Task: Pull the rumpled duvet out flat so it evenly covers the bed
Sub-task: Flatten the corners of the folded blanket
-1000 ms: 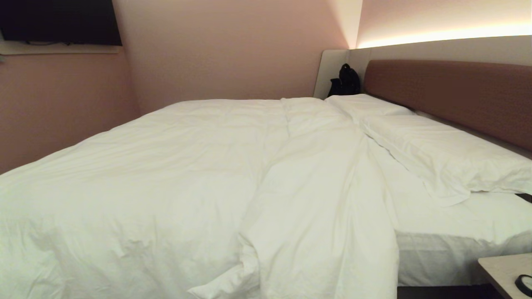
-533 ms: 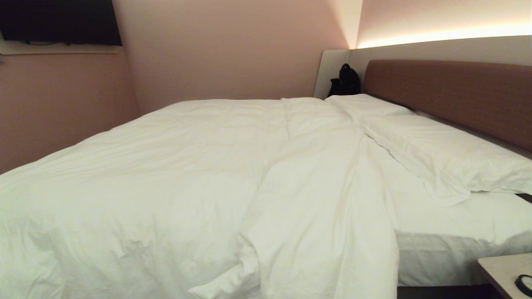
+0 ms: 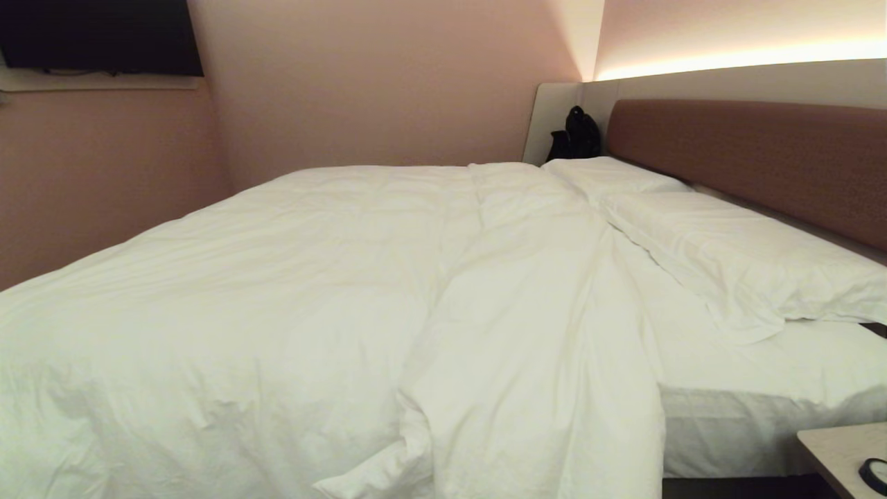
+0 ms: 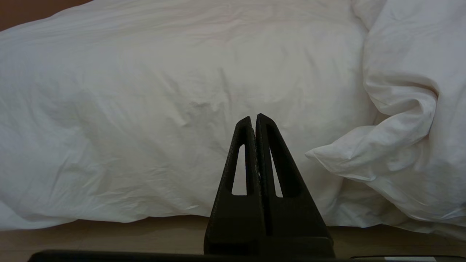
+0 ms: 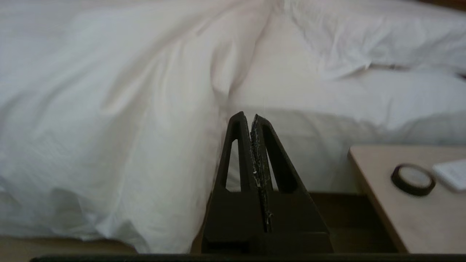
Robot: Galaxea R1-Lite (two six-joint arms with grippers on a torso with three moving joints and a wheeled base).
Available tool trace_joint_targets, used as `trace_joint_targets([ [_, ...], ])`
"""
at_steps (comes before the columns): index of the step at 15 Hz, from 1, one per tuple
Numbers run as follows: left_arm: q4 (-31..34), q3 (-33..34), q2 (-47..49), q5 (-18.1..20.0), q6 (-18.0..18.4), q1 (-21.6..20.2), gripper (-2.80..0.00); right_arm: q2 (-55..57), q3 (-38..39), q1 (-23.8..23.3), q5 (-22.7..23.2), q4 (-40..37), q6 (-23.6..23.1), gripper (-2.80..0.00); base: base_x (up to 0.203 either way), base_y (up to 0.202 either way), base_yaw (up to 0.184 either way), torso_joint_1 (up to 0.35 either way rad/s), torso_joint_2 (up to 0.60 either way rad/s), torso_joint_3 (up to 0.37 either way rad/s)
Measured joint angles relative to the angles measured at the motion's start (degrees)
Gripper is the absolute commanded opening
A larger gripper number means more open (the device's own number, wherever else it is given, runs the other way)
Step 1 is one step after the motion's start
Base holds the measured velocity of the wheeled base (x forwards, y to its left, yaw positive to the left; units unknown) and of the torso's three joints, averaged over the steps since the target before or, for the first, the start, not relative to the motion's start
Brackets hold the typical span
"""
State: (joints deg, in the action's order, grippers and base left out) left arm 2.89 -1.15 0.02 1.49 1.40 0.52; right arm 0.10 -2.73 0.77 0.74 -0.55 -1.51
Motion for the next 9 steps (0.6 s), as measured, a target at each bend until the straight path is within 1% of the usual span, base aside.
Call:
trace_joint_targets([
  [2,0.0,0.0,0.0,0.0,0.0,0.0,-2.80,0.1,-4.5,0.0,0.9,-1.4,0.2,-2.80,0.000,0.000,0.000,0.000,0.00,0.000],
  [4,0.0,0.0,0.0,0.0,0.0,0.0,-2.80,1.0,-8.9,0.0,2.9,-3.9,0.2,-2.80,0.000,0.000,0.000,0.000,0.00,0.000],
  [6,0.0,0.0,0.0,0.0,0.0,0.0,-2.80,3.9,-12.3,0.0,5.4,-6.4,0.2,-2.80,0.000,0.000,0.000,0.000,0.00,0.000],
  [9,0.0,0.0,0.0,0.0,0.0,0.0,-2.80,10.8,-16.8,0.2,7.8,-7.3,0.3,-2.80,0.000,0.000,0.000,0.000,0.00,0.000],
])
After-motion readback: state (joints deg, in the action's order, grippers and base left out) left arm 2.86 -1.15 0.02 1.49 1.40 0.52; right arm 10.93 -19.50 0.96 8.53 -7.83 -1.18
